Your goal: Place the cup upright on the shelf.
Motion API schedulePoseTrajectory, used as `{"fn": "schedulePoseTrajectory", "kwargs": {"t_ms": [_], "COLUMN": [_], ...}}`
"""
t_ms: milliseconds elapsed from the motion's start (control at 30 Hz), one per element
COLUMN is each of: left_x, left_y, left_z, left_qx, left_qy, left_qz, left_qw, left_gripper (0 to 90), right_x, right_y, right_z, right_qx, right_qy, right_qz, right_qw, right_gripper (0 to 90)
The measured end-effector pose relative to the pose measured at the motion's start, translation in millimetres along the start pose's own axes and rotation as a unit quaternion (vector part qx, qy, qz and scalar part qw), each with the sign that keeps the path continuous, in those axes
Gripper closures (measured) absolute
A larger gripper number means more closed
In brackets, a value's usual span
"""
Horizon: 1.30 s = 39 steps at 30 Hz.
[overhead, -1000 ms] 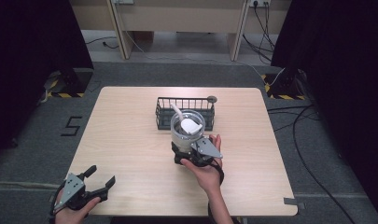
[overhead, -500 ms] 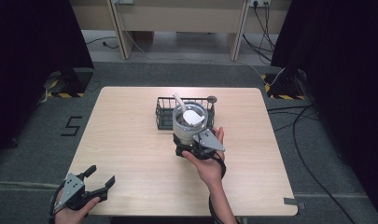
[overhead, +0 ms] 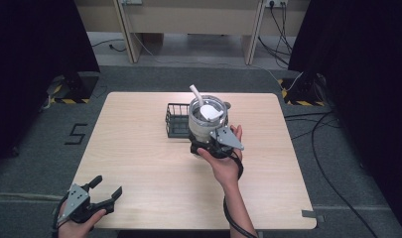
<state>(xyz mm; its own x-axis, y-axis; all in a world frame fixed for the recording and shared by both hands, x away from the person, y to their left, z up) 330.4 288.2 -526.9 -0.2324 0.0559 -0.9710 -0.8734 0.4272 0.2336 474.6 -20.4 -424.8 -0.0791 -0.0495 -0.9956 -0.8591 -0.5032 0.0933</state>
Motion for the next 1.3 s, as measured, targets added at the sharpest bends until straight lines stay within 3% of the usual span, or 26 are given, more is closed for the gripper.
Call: {"fn": "schedulePoseTrajectory", "kwargs": {"t_ms": [367,1300], "left_x": [-0.4,-1.0], "left_y": [-0.4,-0.7], "left_z": [0.3,0.6], "left_qx": [0.001,-0.001], "left_qy": [0.003,0.008], "left_qz": [-0.002,-0.004], "left_qw": [1.0000,1.0000], "left_gripper": [15.0,15.0], "right_x": [-14.1,-47.3], "right_y": [-12.1,-46.6], "right_z": [-11.5,-22.9], "right_qx": [0.011,0.025], "right_qy": [0.004,0.009], "right_qz": [-0.001,-0.004], "right_qw": [0.9999,0.9996], "right_gripper": [9.7,9.7]}}
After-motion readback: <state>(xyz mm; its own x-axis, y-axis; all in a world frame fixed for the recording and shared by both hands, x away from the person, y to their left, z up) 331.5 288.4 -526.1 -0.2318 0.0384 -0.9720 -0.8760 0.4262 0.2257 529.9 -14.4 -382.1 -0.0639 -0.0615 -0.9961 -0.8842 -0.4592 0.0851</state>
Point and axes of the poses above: each handheld gripper's, and its own axes: y roughly backward along the jaws, x roughly out of its underside, z roughly to its left, the point moved 8 cm from there along -y, roughly forward along the jaws, and after that the axes turned 1 degree about y, right-handed, at the moved point
